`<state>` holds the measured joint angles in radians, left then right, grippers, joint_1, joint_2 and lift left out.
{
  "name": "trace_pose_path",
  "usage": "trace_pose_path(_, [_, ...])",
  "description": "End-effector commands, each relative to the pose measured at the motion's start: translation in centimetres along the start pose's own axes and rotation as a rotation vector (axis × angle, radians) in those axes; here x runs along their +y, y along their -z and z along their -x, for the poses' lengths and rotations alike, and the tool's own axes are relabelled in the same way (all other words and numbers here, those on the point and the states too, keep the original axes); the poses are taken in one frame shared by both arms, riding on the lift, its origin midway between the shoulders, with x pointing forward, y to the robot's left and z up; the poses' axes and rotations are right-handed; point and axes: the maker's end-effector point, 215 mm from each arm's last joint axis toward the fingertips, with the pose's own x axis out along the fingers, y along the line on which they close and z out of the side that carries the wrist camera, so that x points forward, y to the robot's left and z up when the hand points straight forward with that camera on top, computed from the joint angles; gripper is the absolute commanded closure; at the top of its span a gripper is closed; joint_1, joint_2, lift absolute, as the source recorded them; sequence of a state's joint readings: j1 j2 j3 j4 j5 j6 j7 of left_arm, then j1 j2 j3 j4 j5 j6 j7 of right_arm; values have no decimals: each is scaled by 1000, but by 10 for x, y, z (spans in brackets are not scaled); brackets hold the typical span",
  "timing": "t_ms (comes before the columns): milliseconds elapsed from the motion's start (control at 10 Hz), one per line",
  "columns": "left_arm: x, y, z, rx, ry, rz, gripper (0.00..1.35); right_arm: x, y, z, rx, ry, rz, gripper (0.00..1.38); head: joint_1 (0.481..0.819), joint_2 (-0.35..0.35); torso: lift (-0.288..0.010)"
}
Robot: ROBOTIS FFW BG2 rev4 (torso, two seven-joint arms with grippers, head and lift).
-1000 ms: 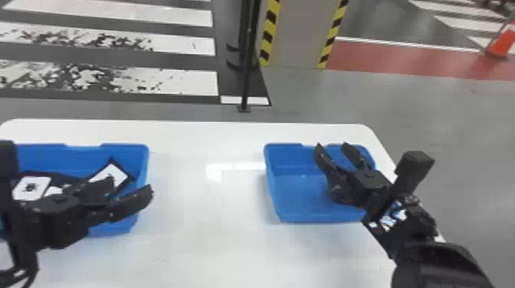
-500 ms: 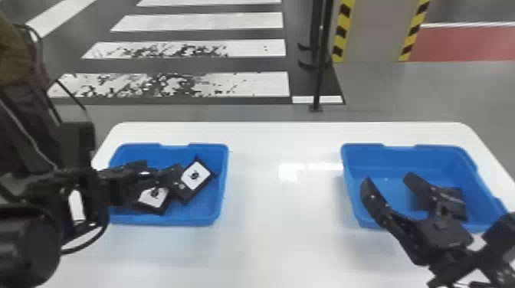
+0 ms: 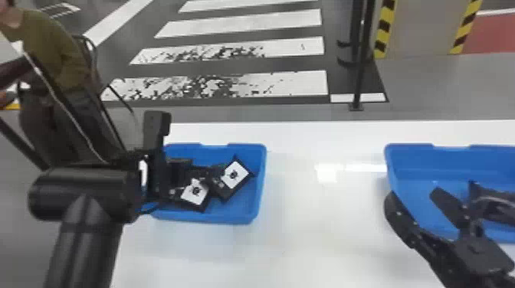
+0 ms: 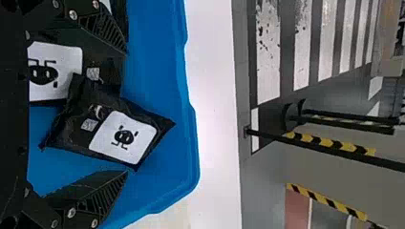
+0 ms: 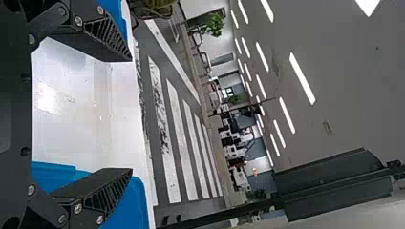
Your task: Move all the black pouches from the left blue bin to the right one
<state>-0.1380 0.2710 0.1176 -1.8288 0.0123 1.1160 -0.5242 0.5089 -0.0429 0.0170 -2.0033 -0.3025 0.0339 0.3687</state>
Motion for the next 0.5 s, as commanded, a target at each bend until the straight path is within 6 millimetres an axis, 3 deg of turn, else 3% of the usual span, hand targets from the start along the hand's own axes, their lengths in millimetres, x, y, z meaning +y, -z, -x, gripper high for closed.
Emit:
trace_pose_path(0, [-21, 10, -23, 71, 30, -46, 167, 3, 3, -1, 6, -5, -11, 216, 695, 185, -140])
trace_pose_path(200, [-33, 24, -38, 136, 17, -95, 163, 3, 5, -2, 7, -8, -23, 216, 695, 151, -140])
trace_pose_path(400, [-23, 31, -47, 179, -30, -139, 159, 8, 10, -3, 18, -19, -45, 216, 695, 143, -140])
